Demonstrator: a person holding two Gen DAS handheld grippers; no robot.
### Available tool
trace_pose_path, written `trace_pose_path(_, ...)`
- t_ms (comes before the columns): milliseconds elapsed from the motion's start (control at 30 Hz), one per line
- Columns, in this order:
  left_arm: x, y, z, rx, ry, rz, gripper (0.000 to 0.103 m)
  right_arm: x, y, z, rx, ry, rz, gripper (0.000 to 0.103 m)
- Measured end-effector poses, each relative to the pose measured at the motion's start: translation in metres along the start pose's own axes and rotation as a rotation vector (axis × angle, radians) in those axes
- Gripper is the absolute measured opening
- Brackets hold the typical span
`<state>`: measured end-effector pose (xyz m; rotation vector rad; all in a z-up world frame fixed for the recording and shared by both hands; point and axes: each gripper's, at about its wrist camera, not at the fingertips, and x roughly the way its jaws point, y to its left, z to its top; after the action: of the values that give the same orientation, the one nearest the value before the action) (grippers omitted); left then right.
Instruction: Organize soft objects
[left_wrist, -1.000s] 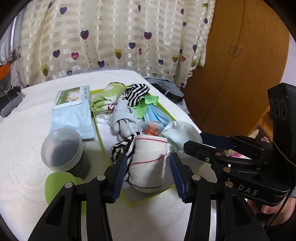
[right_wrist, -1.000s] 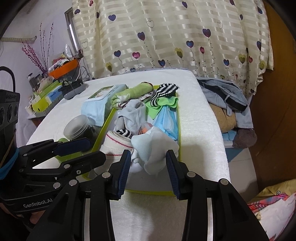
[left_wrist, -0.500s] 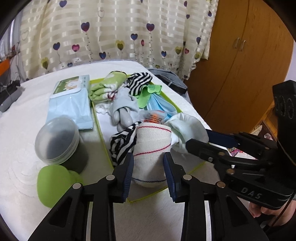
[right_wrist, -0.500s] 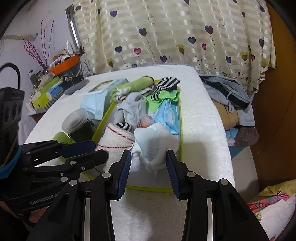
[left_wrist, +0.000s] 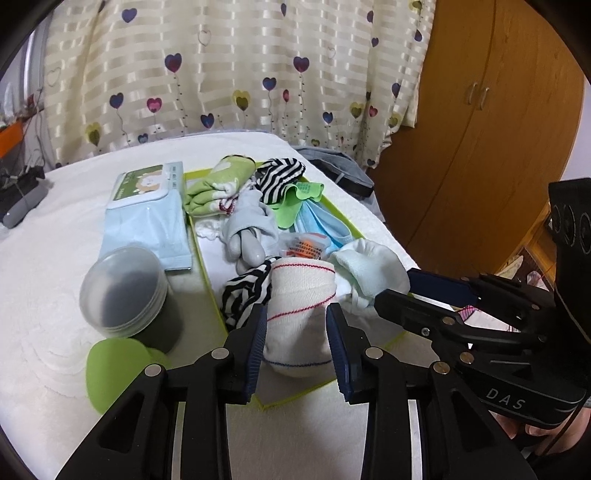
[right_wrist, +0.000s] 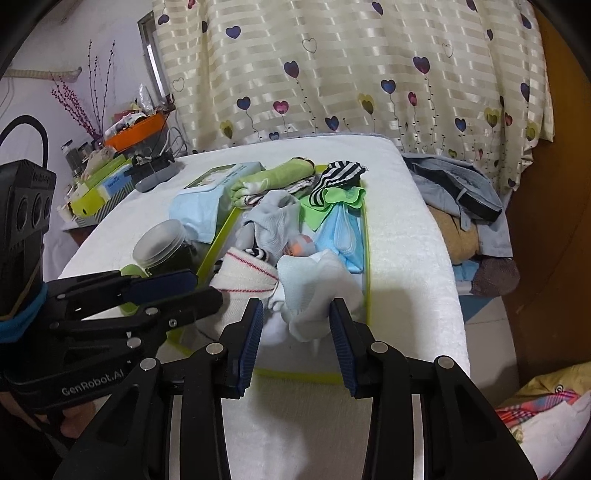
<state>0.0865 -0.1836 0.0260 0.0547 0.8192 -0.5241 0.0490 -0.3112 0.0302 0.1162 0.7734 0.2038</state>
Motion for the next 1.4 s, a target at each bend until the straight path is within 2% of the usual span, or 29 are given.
trace_pose_path(433, -0.041, -0.005, -0.018, 0.002, -0.063, 0.041, 0.032, -0.034, 0.027, -0.008, -0.04, -0.058, -0.029, 0.042)
trace_pose_path(767, -0.07, 0.005, -0.041, -0.051, -0.101, 0.102, 0.032, -0.055, 0.053, -0.02, -0.063, -0.102, -0.025, 0.044)
trace_pose_path(800, -0.072, 0.007, -0.044, -0.057, -0.099, 0.109, 0.032, -0.055, 0.056, -0.02, -0.067, -0.102, -0.021, 0.045)
trace_pose_path(867, -0.076, 0.009, -0.048, -0.064, -0.098, 0.122, 0.032, -0.057, 0.063, -0.023, -0.08, -0.104, -0.014, 0.055)
trace_pose_path(1167, -0.091, 0.022, -0.063, -0.086, -0.119, 0.176, 0.033, -0.06, 0.086, -0.03, -0.108, -0.104, 0.004, 0.055)
trace_pose_path(1400, -0.095, 0.026, -0.069, -0.094, -0.124, 0.191, 0.033, -0.061, 0.094, -0.036, -0.118, -0.097, 0.004, 0.055)
